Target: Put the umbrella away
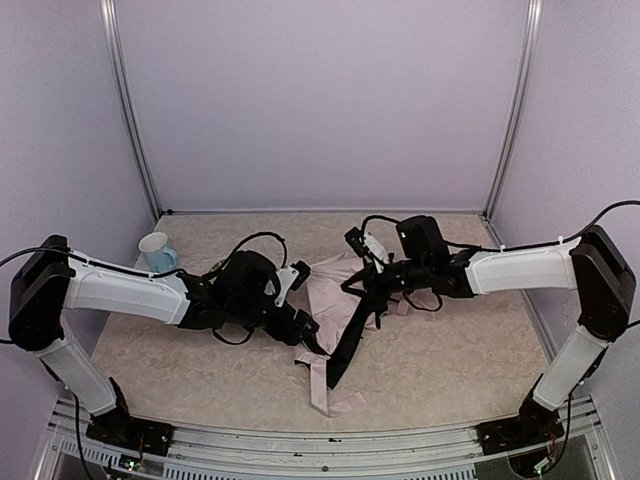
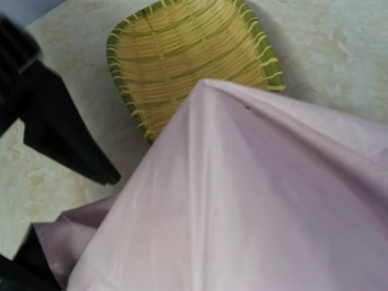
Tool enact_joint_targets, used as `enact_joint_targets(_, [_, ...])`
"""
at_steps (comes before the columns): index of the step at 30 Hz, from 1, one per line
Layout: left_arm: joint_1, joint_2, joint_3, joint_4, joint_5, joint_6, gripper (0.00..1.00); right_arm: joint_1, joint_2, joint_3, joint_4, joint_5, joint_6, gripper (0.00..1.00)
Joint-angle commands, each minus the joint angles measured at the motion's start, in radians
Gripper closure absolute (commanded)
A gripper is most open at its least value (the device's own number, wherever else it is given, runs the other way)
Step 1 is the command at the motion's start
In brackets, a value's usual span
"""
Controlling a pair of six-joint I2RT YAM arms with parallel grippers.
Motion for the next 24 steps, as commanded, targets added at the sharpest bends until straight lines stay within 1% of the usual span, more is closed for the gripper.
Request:
enact_joint_targets(1, [-0.007, 0.023, 0.003, -0.054, 0.008, -0.005, 0.18, -0.01, -0.04, 0.026, -0.009, 0.021, -0.026, 1.0])
enact_joint_targets(5, [-0.004, 0.017, -0.015, -0.055, 0.044, -0.028, 0.11, -0.01, -0.031, 0.038, -0.013, 0.028, -0.017, 1.0])
enact_joint_targets(7, [-0.003, 0.011, -0.03, -0.049, 0.05, -0.038, 0.09, -0.01, -0.028, 0.045, -0.01, 0.025, -0.013, 1.0])
enact_joint_targets(10, [0.001, 0.016, -0.051, -0.031, 0.072, -0.042, 0.09, -0.01, -0.013, 0.063, -0.007, 0.019, -0.007, 1.0])
enact_joint_targets(12, [0.005, 0.025, -0.061, -0.011, 0.111, -0.041, 0.13, -0.01, -0.005, 0.071, -0.011, 0.016, -0.005, 1.0])
enact_joint_targets(13, [0.007, 0.031, -0.064, -0.002, 0.136, -0.04, 0.18, -0.01, 0.0, 0.076, -0.014, 0.014, -0.004, 1.0])
enact_joint_targets(14, [0.009, 0.035, -0.066, 0.009, 0.161, -0.039, 0.26, -0.011, 0.0, 0.079, -0.016, 0.014, -0.006, 1.0])
enact_joint_targets(15, [0.012, 0.041, -0.068, 0.023, 0.182, -0.04, 0.37, -0.012, 0.001, 0.082, -0.018, 0.015, -0.009, 1.0])
enact_joint_targets(16, [0.014, 0.043, -0.074, 0.04, 0.215, -0.04, 0.5, -0.018, 0.001, 0.083, -0.021, 0.012, -0.009, 1.0])
enact_joint_targets(18, [0.021, 0.043, -0.089, 0.086, 0.261, -0.034, 0.69, -0.034, -0.004, 0.084, -0.022, -0.003, -0.011, 1.0])
enact_joint_targets(19, [0.025, 0.043, -0.096, 0.096, 0.261, -0.03, 0.8, -0.045, -0.006, 0.082, -0.026, -0.016, -0.013, 1.0])
enact_joint_targets(20, [0.031, 0.043, -0.101, 0.093, 0.25, -0.023, 0.89, -0.057, -0.009, 0.083, -0.032, -0.032, -0.018, 1.0])
enact_joint_targets(21, [0.038, 0.043, -0.109, 0.086, 0.238, -0.013, 0.94, -0.071, -0.015, 0.083, -0.042, -0.055, -0.028, 1.0])
enact_joint_targets(22, [0.044, 0.045, -0.117, 0.079, 0.219, -0.002, 0.96, -0.083, -0.022, 0.086, -0.055, -0.079, -0.042, 1.0])
enact_joint_targets(24, [0.047, 0.056, -0.127, 0.052, 0.167, 0.036, 0.96, -0.099, -0.037, 0.105, -0.102, -0.149, -0.095, 1.0])
